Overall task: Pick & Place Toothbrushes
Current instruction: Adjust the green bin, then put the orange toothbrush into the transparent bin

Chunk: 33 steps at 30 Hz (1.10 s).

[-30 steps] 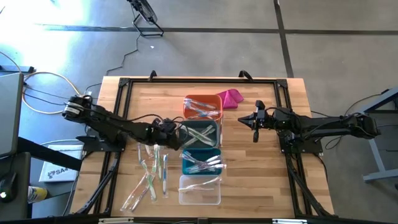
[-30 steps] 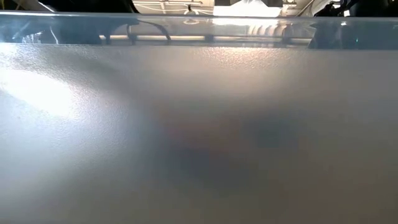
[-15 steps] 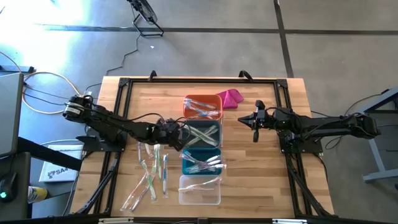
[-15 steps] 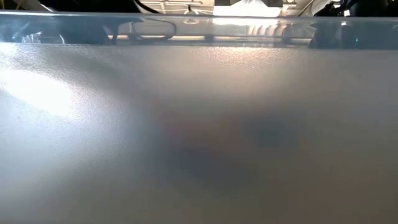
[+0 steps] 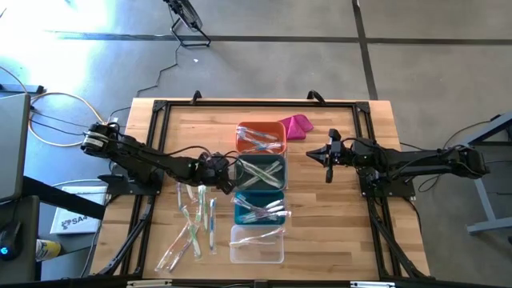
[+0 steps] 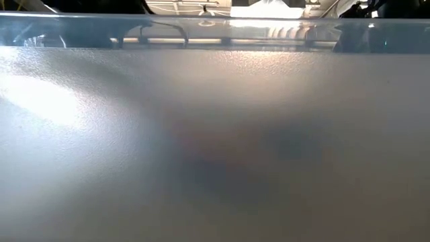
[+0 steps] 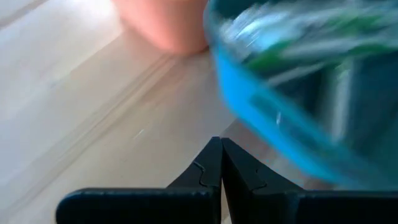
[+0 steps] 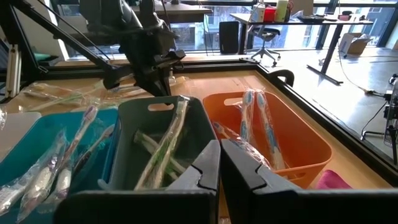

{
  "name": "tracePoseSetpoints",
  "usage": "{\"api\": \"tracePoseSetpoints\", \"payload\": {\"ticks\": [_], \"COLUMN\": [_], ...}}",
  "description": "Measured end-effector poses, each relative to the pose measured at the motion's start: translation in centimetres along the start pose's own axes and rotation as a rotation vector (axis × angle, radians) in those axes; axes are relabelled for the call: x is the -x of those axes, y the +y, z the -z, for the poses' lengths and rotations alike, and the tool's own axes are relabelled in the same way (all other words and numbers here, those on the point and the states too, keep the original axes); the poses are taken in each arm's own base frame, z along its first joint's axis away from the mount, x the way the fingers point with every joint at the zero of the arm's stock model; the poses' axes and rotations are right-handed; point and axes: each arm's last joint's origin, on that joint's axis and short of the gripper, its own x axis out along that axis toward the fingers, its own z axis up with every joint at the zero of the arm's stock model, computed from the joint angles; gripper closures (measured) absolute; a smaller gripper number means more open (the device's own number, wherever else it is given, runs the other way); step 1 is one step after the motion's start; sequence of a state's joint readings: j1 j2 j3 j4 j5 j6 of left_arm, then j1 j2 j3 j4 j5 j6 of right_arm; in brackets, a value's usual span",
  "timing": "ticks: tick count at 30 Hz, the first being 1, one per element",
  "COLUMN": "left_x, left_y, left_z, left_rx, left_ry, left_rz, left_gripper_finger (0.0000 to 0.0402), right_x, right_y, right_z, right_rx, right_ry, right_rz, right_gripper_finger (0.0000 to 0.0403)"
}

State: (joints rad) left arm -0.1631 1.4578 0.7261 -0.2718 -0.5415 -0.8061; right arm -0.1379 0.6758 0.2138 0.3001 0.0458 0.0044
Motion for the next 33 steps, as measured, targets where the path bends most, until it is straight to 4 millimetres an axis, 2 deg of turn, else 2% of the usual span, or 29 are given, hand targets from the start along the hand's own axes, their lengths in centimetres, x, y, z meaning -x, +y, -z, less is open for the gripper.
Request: {"api": "tracePoseSetpoints", "payload": {"ticks": [8,12,20,26,33], "left_x": [0.2,0.4,2.1,3.5,4.2], "left_y": [1.1,1.2,1.9,2.7,2.9], "left_z": [1.0,1.0,0.5,0.6,1.2], "left_rx": [0.023,0.000,-0.072,-0.080,-0.095], "left_ry": [0.103,0.134,0.185,0.284,0.450], "left_rz": [-0.098,-0.078,-0.017,0.036,0.121], "left_gripper_finger": [0.0401,0.0401,0.0401,0.0401,0.0401], "right_x": [0.0,0.0,0.0,0.0,-0.1], "right_y": [0.0,0.0,0.0,0.0,0.0], "right_z": [0.0,0.0,0.1,0.1,0.1], "right_rx": [0.000,0.000,0.000,0.000,-0.003], "right_ry": [0.005,0.005,0.006,0.005,0.010], "right_rz": [0.000,0.000,-0.001,0.000,0.000], "right_gripper_finger": [0.0398,0.0398,0.0398,0.0398,0.0398]}}
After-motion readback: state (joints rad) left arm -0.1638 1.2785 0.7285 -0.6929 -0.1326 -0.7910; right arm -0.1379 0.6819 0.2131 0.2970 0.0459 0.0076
